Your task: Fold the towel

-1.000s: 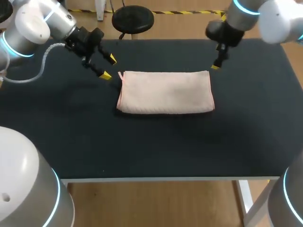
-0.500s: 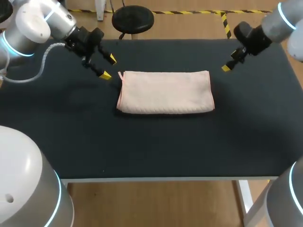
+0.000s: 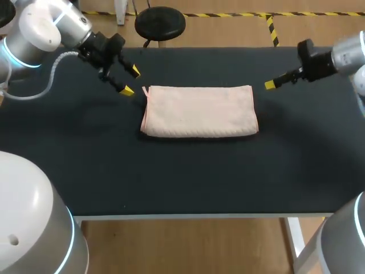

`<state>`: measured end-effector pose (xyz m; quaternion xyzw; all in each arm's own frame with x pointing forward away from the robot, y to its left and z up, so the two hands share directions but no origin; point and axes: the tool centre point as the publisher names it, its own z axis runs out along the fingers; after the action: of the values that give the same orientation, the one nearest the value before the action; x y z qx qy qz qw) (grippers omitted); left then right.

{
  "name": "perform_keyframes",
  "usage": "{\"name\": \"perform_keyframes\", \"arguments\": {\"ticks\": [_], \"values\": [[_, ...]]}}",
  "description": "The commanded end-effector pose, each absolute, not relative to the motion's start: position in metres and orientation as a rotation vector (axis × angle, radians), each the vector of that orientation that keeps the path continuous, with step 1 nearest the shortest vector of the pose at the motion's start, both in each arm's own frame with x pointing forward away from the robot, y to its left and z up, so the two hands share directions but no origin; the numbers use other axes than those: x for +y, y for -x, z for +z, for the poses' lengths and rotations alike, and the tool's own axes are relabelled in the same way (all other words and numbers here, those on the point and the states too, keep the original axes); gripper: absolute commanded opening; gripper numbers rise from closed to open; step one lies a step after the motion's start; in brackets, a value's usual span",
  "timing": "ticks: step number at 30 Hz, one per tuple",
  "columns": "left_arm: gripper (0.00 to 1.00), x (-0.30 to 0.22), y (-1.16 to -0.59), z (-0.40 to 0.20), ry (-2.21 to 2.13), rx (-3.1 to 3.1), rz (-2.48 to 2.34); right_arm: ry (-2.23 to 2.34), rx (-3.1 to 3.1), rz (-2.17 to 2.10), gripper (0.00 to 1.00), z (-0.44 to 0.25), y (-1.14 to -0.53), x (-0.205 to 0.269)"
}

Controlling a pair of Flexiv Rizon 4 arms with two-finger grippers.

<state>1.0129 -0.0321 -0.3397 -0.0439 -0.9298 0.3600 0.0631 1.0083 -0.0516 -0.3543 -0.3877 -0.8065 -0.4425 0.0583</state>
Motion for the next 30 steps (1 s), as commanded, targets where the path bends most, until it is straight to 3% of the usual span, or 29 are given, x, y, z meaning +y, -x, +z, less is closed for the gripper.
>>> {"name": "perform_keyframes", "arguments": {"ticks": [1, 18, 30], "values": [[1.0, -0.032, -1.013, -0.341, 0.134, -2.81, 1.09, 1.385, -1.849, -1.69, 1.0, -0.359, -0.995, -0.044], [1.0, -0.032, -1.013, -0.341, 0.134, -2.81, 1.09, 1.305, -2.001, -1.14, 1.0, -0.365, -0.975, -0.036], [1.0, -0.032, -1.013, -0.341, 0.134, -2.81, 1.09, 1.424, -1.852, -1.016, 1.0, -0.394, -0.968, -0.013]]}}
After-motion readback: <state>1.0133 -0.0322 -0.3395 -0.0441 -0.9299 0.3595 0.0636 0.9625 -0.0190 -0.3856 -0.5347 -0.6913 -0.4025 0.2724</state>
